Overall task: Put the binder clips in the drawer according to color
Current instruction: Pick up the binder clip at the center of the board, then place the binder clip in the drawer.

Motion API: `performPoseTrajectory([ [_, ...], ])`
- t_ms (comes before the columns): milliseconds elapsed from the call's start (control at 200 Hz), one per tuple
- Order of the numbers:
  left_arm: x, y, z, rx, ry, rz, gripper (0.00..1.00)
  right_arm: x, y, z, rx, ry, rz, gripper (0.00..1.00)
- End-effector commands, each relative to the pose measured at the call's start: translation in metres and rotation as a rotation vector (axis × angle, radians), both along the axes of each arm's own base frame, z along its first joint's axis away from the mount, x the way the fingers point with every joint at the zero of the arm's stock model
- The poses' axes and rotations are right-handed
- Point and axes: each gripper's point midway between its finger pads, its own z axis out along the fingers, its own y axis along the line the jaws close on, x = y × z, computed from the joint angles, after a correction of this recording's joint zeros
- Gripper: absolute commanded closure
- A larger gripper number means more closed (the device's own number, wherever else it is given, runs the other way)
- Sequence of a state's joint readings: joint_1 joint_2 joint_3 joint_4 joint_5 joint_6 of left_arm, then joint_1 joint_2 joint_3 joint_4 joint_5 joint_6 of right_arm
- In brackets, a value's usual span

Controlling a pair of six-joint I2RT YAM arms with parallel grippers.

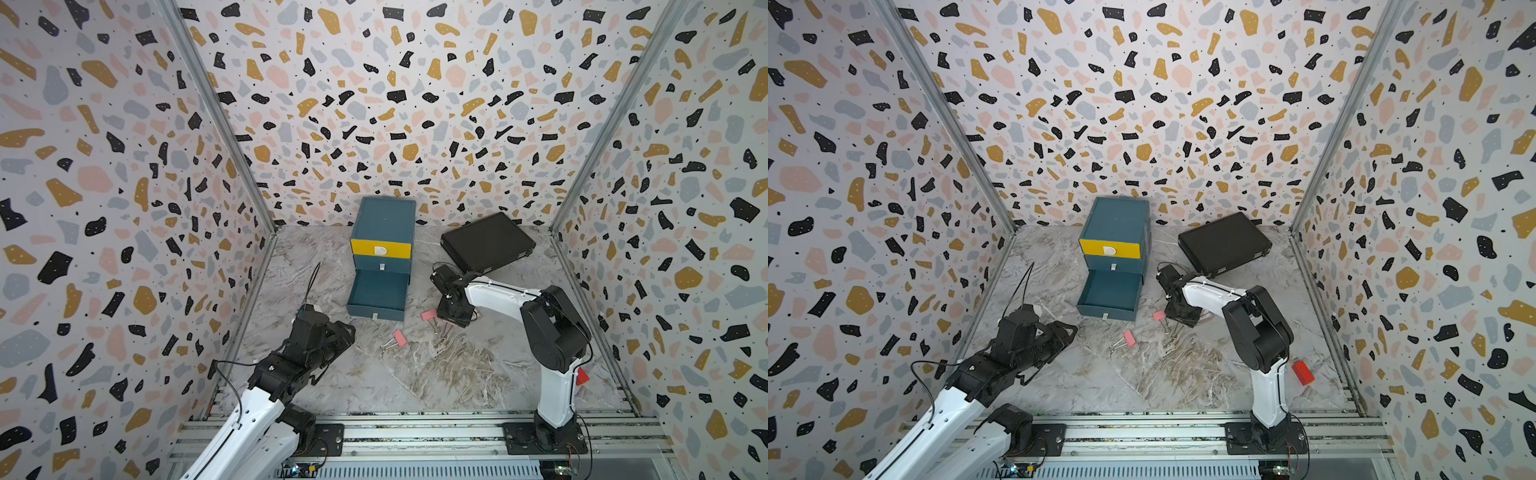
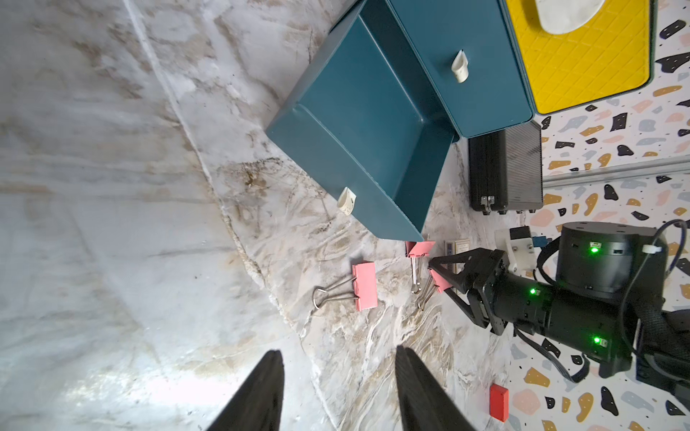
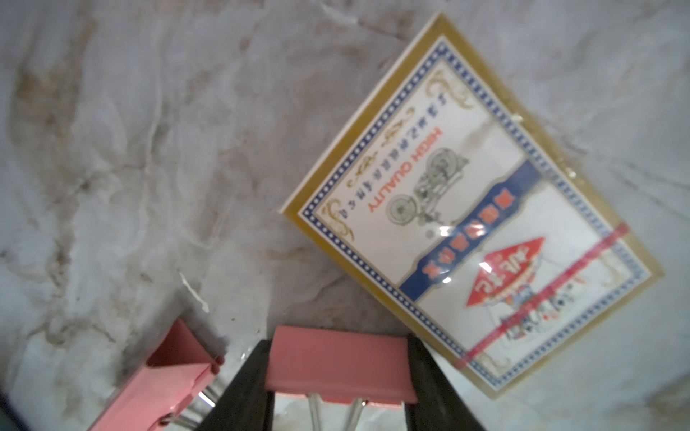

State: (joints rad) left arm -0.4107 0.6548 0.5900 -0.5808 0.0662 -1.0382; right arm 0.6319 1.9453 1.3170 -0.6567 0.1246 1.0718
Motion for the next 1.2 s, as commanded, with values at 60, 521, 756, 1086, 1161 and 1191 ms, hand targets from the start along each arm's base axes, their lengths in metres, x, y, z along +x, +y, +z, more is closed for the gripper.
performPoseTrajectory([
  [60,-0.004,0.004,0.003,0.054,-0.002,-0.034,0.48,0.002,-0.002,0.031,0.015,-0.074,0.033,0.67],
  [521,-0.019,0.002,-0.015,0.053,0.058,-0.076,0.48,0.030,0.132,0.162,-0.015,-0.551,0.640,0.75],
  [756,-0.034,0.009,-0.017,0.069,0.069,-0.085,0.48,0.043,0.186,0.161,-0.111,-0.686,0.894,0.73],
  [1086,-0.048,0.012,-0.012,0.053,0.065,-0.093,0.48,0.066,0.208,0.127,-0.227,-0.663,1.006,0.69],
  [1161,-0.050,0.012,-0.009,0.052,0.060,-0.097,0.48,0.066,0.209,0.118,-0.241,-0.639,1.027,0.63],
  [1191,-0.051,0.013,-0.008,0.053,0.061,-0.097,0.48,0.066,0.209,0.116,-0.245,-0.634,1.032,0.57],
])
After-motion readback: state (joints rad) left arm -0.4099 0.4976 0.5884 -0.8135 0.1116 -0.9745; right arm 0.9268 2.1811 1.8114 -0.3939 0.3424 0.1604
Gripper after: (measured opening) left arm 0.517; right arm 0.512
